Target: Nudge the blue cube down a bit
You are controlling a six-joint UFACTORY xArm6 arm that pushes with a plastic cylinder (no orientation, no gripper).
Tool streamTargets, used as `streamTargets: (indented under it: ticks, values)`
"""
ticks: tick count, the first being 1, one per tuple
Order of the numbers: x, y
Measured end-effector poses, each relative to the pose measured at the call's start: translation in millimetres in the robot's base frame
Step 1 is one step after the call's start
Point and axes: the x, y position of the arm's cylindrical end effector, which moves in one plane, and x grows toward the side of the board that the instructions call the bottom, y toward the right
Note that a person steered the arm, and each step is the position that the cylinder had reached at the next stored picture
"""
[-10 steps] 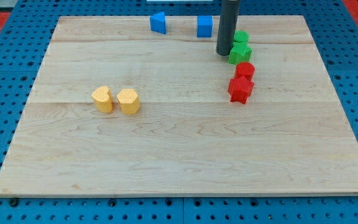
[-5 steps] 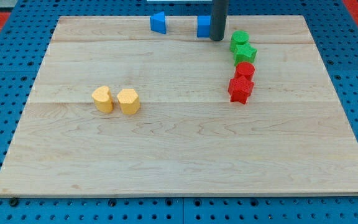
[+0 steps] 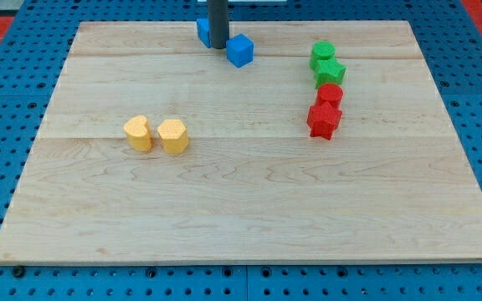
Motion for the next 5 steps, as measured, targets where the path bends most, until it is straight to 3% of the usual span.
streamTargets:
  ticks: [2,4,5]
  values:
    - [-15,68]
    - [14,-5]
    - [21,32]
